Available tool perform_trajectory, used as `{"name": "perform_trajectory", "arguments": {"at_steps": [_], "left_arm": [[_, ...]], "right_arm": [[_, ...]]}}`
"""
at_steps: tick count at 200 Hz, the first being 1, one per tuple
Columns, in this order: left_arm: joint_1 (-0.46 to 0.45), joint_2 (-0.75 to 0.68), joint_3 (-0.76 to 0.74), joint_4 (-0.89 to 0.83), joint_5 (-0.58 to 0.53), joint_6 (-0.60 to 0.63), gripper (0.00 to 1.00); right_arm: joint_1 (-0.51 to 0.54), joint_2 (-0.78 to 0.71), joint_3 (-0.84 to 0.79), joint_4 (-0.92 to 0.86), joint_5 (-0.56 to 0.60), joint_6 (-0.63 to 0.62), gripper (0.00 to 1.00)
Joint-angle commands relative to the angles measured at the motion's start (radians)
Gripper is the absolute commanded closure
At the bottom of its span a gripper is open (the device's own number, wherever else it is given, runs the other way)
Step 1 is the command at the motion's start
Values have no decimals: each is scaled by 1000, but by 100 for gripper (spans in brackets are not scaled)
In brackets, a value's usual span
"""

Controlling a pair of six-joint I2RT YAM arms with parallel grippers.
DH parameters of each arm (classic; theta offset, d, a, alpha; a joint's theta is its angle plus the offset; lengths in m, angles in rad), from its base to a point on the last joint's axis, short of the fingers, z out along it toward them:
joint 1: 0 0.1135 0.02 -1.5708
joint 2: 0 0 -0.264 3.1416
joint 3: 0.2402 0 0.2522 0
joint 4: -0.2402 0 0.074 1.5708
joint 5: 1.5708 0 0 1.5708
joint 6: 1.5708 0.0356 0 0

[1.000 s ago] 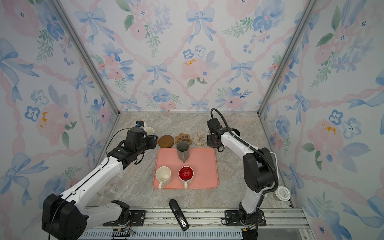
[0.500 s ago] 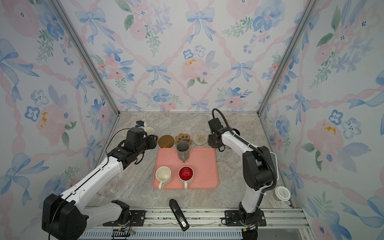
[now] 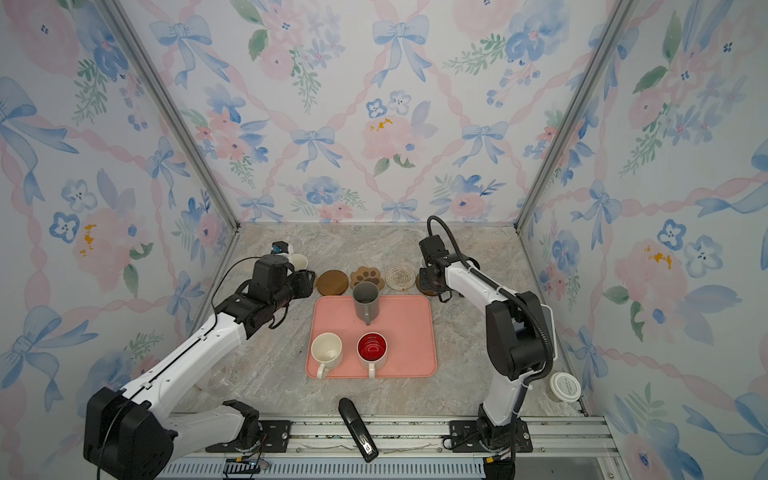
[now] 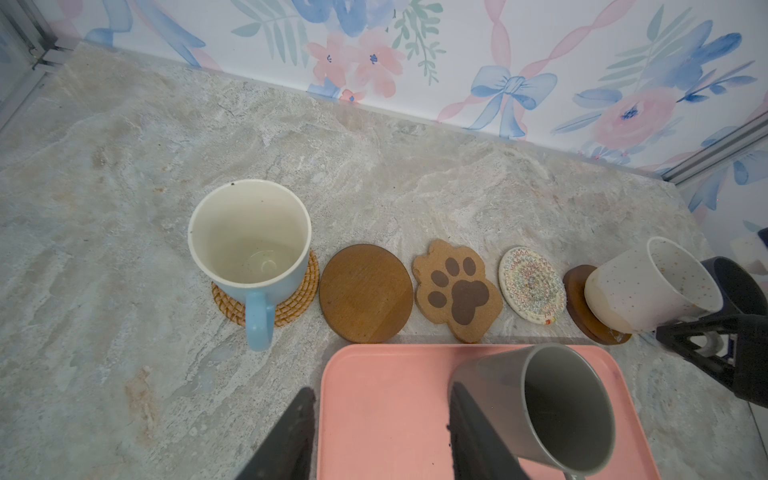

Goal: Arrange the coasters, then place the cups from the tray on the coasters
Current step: 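Lower the speckled mug onto the scratched brown coaster with the right gripper, then open the right gripper and raise it off the speckled mug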

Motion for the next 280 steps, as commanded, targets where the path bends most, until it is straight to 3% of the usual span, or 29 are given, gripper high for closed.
{"name": "perform_trajectory", "arguments": {"at_steps": [1,167,280], "left_arm": [[-5,9,4,4,8,-10,51],[-6,-5,-5,3,9,-9,52],[-6,-25,-11,4,10,-9,51]], "right_arm": [[-9,13,6,68,11,1,100],[-9,-9,-37,62,-9,32,100],[-4,-42,-67,63,-13,44,72]]}}
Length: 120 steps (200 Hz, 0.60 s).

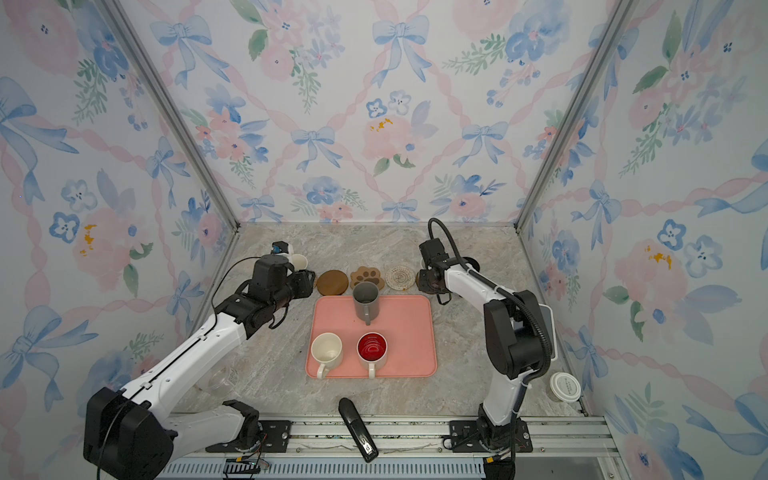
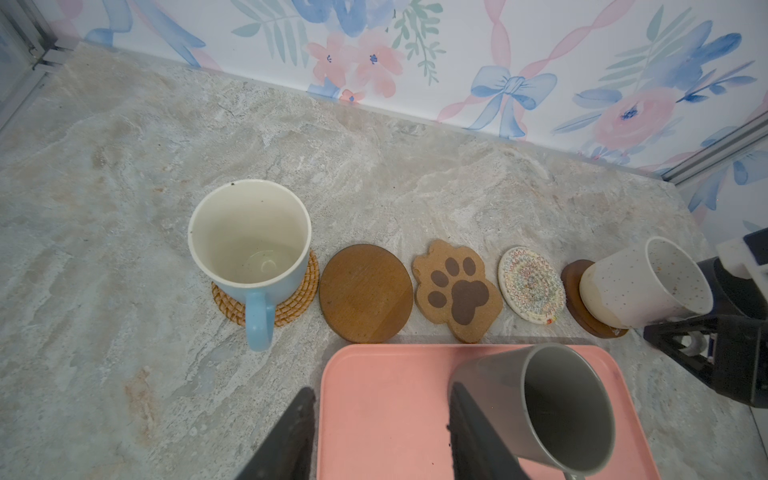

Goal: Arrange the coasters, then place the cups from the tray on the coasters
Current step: 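Open the right gripper and raise it off the speckled mug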

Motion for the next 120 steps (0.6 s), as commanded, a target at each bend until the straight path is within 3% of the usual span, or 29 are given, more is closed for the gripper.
{"name": "perform_trajectory", "arguments": {"at_steps": [1,62,120], "left_arm": [[-6,-25,-11,3,10,-9,51],[-9,-46,-20,4,19,-13,52],[-27,-78,-25,4,40,-7,52]], "right_arm": [[-1,-47,-19,-6,-7,15,72],[7,-89,-38,-9,6,23,50],[45,-204,-57,-47,67,30,43]]}}
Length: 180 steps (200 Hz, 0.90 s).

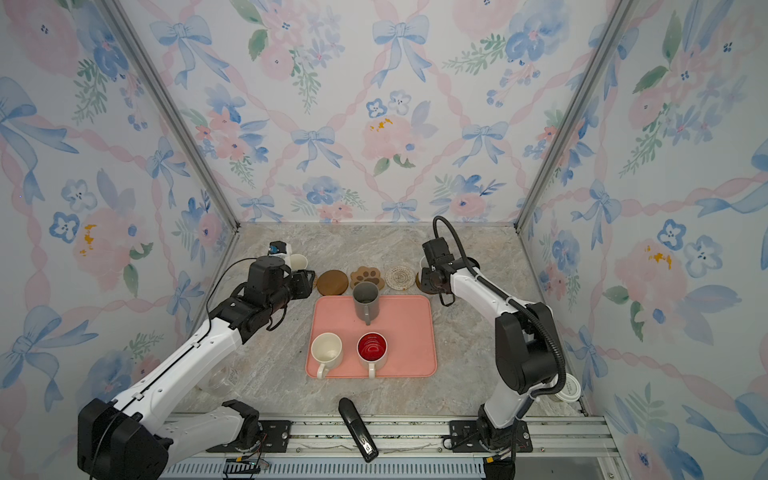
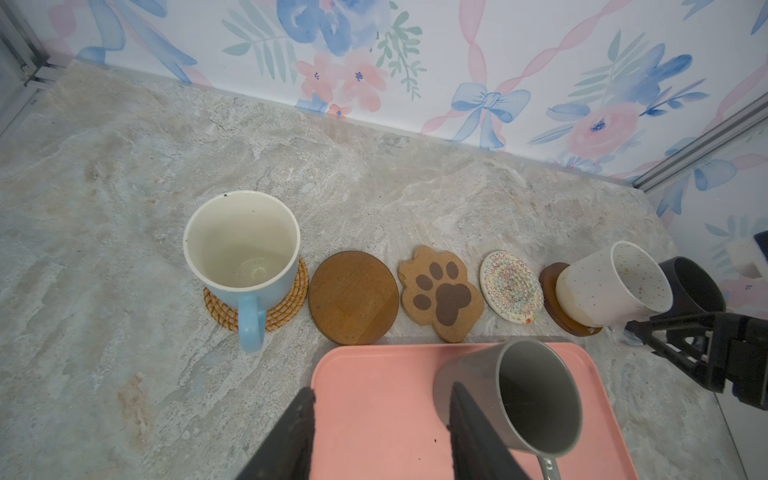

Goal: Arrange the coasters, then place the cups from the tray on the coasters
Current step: 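Open the right gripper and raise it off the speckled mug, then reach the left gripper over the grey mug on the pink tray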

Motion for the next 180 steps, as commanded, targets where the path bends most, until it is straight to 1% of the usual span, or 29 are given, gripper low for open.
{"name": "perform_trajectory", "arguments": {"at_steps": [1,33,74,91,122,140,160,180], "left_arm": [[-14,-24,-17,3,26,-8,51],[-53,-7,-10,3,92,4,51],[-162,91,30,3,108,9,50],[-226,141,52,3,96,4,49],[-338,240,85,3,33,-8,48],[-371,300,110,2,16,-22,48],[-395,344,137,3,3,-46,47],[-419,378,168,2,-14,-58,44]], "right_arm": [[26,-81,-14,-42,53,7,43],[60,-177,-34,-80,112,23,41],[113,-258,7,-99,159,57,39],[134,-264,41,-34,140,57,38],[165,-233,101,92,124,34,36],[175,-229,68,190,116,49,35],[182,-244,-21,296,97,61,34],[178,-242,-70,297,96,51,34]]}}
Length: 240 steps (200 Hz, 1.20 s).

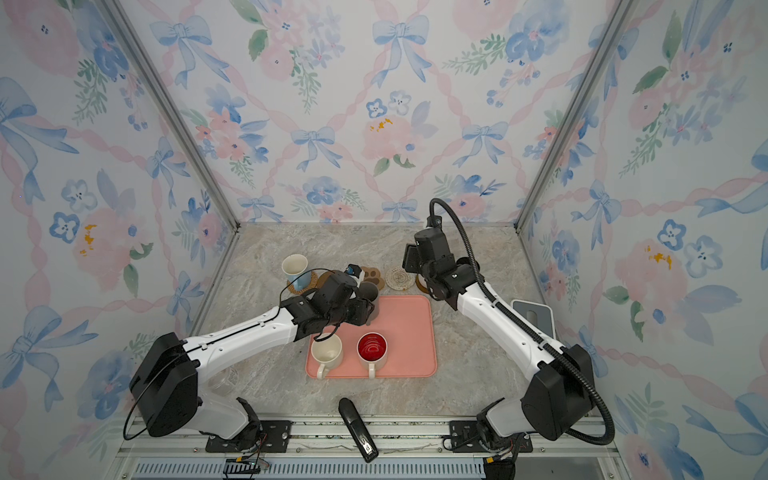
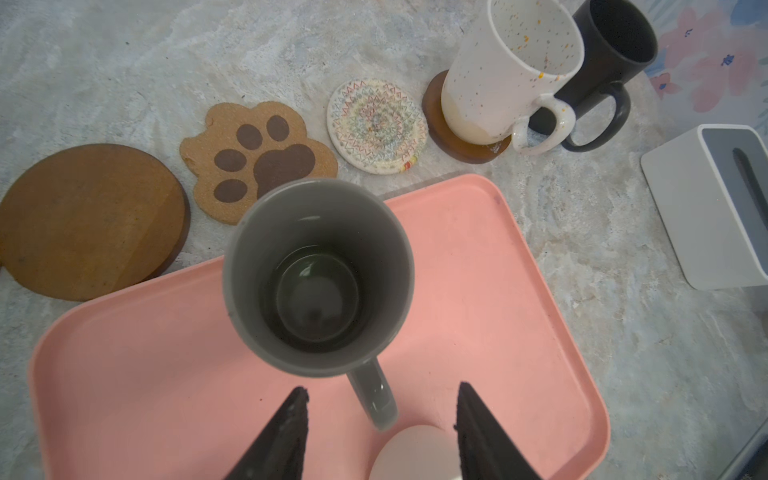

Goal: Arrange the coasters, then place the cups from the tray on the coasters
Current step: 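Reach the left gripper over the grey mug on the pink tray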

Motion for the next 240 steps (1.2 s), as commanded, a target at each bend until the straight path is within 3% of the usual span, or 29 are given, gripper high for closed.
{"name": "perform_trajectory", "arguments": {"at_steps": [1,36,90,240], "left_arm": [[-23,31,54,1,-41,-33,44],[-65,56,111,-63,-89,-77,44],[-82,23,106,-108,-166,-149,45],[-83,82,80,-167,-189,-269,52]], "right_arm": [[6,7,-63,61,-9,4,34],[-30,21,-79,26,-3,-12,34],[-74,53,-108,97,-95,1,34],[-75,72,-122,140,-124,28,38]]}}
